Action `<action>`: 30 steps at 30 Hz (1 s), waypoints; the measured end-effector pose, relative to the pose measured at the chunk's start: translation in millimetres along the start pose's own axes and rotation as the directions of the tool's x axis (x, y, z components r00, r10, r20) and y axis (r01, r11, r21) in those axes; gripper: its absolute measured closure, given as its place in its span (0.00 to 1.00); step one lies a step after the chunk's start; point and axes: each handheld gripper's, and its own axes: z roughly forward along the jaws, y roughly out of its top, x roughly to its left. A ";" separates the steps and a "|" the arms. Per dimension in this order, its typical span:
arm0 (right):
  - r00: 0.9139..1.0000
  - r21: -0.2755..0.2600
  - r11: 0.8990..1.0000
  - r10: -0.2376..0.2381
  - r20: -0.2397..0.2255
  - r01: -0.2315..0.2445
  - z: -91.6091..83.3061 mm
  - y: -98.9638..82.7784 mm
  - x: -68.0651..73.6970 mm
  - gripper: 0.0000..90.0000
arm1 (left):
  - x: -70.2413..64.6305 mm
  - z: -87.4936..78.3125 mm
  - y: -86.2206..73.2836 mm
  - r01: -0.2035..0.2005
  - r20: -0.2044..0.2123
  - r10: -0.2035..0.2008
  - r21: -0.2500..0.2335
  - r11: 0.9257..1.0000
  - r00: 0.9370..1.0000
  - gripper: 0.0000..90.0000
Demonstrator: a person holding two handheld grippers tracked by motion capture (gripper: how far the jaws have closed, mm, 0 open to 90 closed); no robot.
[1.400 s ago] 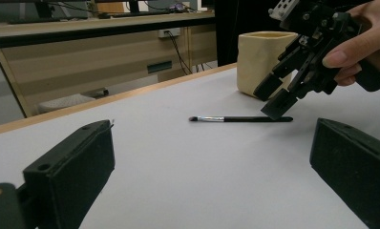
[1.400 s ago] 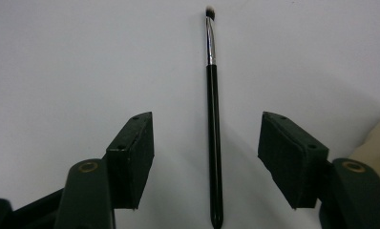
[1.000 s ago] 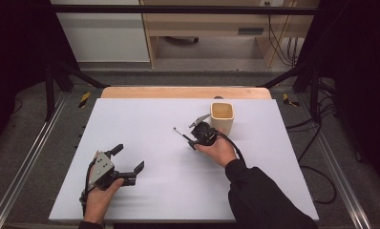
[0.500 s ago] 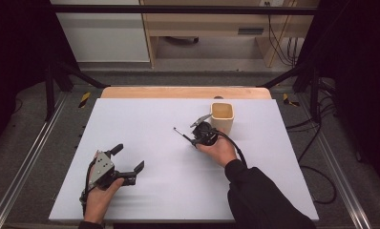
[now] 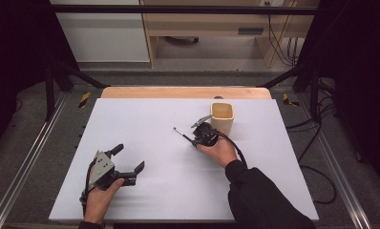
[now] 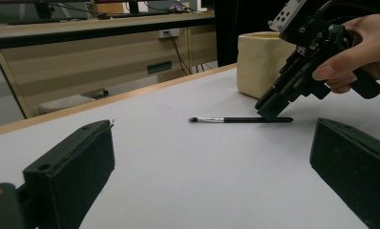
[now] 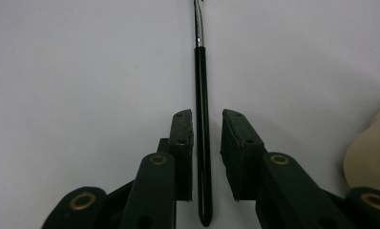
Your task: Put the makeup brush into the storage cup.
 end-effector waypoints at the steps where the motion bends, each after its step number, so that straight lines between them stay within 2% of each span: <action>1: 1.000 -0.004 1.000 0.003 -0.002 -0.003 0.5 -1.0 -0.6 0.83 | -0.1 -0.4 0.3 -0.005 0.000 0.005 0.003 1.000 1.000 0.01; 4: 1.000 -0.014 1.000 0.021 0.001 -0.021 1.0 -3.6 -2.6 0.84 | -0.7 -0.5 0.5 -0.003 0.003 0.003 0.001 1.000 1.000 0.01; 5: 0.999 -0.015 0.999 0.040 -0.008 -0.040 0.8 -4.6 -2.8 0.84 | -0.6 -0.4 0.4 -0.003 0.003 0.003 0.002 1.000 1.000 0.01; 9: 0.999 -0.013 1.000 0.027 -0.018 -0.028 1.8 -5.3 -2.1 0.84 | -1.4 0.3 0.4 -0.005 0.005 0.005 0.004 1.000 1.000 0.01; 18: 0.999 -0.008 0.999 0.049 -0.022 -0.049 4.2 -5.9 -3.8 0.92 | -1.8 0.4 0.4 -0.006 0.006 0.006 0.006 1.000 1.000 0.01; 22: 0.996 -0.017 0.996 0.091 -0.027 -0.091 4.1 -7.4 -4.4 0.93 | -2.8 0.0 1.2 -0.007 0.008 0.007 0.003 1.000 1.000 0.01; 25: 0.997 -0.017 0.997 0.077 -0.029 -0.077 3.3 -7.7 -4.8 0.93 | -2.4 0.0 1.1 -0.009 0.007 0.009 0.003 1.000 1.000 0.01; 27: 0.995 -0.027 0.995 0.091 -0.035 -0.092 1.5 -7.7 -2.3 0.93 | -2.2 -0.2 1.2 -0.008 0.007 0.008 0.001 1.000 1.000 0.01; 29: 0.997 -0.058 0.997 0.056 -0.044 -0.058 -4.4 -8.7 2.0 0.93 | -2.6 -0.3 1.5 -0.008 0.007 0.008 0.001 1.000 1.000 0.01; 30: 0.997 -0.058 0.997 0.056 -0.044 -0.058 -4.4 -8.7 2.0 0.93 | -3.1 -0.5 1.7 -0.008 0.008 0.008 0.002 1.000 1.000 0.01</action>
